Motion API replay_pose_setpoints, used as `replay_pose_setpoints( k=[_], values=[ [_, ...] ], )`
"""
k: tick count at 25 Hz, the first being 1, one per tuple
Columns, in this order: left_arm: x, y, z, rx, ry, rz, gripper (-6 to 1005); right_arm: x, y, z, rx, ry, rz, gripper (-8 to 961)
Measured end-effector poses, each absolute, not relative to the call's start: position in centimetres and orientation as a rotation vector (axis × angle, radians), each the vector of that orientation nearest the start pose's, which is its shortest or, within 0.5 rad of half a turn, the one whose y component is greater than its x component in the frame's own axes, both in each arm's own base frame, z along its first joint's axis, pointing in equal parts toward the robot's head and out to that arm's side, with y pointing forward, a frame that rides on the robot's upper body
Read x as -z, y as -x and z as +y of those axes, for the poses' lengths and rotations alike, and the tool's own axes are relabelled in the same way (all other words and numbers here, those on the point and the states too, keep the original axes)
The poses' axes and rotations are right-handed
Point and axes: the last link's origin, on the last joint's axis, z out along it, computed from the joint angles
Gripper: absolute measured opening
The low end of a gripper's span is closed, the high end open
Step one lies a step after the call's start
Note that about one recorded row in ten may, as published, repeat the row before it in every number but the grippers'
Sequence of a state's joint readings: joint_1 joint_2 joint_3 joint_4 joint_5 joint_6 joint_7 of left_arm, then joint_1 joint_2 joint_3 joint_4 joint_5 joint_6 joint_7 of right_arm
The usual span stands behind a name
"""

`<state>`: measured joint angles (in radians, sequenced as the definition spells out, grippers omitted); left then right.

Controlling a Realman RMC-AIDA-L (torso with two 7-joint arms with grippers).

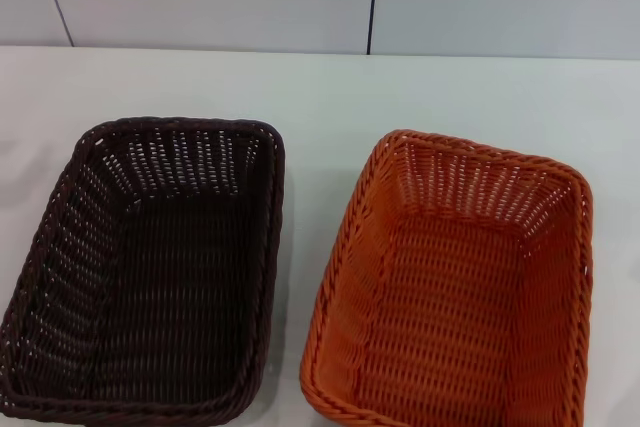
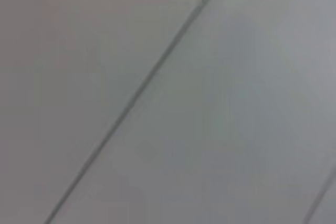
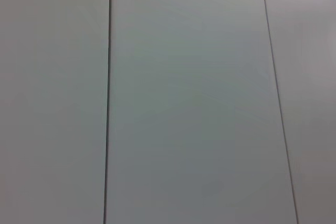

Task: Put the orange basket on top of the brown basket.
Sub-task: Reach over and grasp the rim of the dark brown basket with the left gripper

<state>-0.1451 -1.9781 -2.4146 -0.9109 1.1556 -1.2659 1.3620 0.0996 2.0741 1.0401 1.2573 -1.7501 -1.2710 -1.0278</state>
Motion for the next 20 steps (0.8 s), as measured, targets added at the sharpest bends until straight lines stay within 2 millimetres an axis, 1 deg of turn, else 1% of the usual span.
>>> replay_pose_setpoints(
  k=[1,2,5,6,10,11,13,15,16,17,18,19,20],
  values=[
    [-18.6,32.3,30.3,1.18,1.73,-0.969,687,-8.3,-23.8,30.7,-0.517,0.83,0.446,604],
    [-18.6,32.3,30.3,1.18,1.73,-0.969,686,-8.3,-23.8,30.7,-0.517,0.83,0.446,604],
    [-19.2,31.0,30.7,1.029,1.837,-0.992,686,-8.3,-23.8,30.8,-0.519,0.831,0.445,604],
    [-19.2,30.5,30.9,0.949,1.873,-1.025,685,-8.3,-23.8,30.8,-0.519,0.831,0.445,604],
    [-19.3,30.0,31.4,0.773,1.896,-1.121,684,-8.3,-23.7,30.8,-0.521,0.831,0.444,604],
    [-19.5,29.7,31.5,0.689,1.893,-1.166,684,-8.3,-23.6,30.9,-0.524,0.831,0.444,604],
    [-19.5,29.5,31.5,0.661,1.892,-1.18,683,-8.3,-23.5,31.0,-0.528,0.832,0.443,603],
    [-19.5,28.8,31.5,0.574,1.913,-1.205,683,-8.3,-23.4,31.0,-0.53,0.832,0.443,603],
    [-19.2,27.8,31.5,0.501,1.941,-1.229,683,-8.3,-23.3,31.1,-0.534,0.832,0.441,603],
    [-19.2,27.8,31.5,0.501,1.941,-1.229,683,-8.3,-23.3,31.1,-0.534,0.832,0.441,603],
    [-18.8,26.7,31.7,0.417,1.969,-1.249,682,-8.3,-23.2,31.2,-0.536,0.833,0.44,604],
    [-18.8,26.7,31.7,0.417,1.969,-1.249,682,-8.3,-23.2,31.2,-0.536,0.833,0.44,604],
    [-18.5,26.3,31.8,0.379,1.981,-1.257,682,-8.4,-23.2,31.2,-0.537,0.833,0.44,604]
  ],
)
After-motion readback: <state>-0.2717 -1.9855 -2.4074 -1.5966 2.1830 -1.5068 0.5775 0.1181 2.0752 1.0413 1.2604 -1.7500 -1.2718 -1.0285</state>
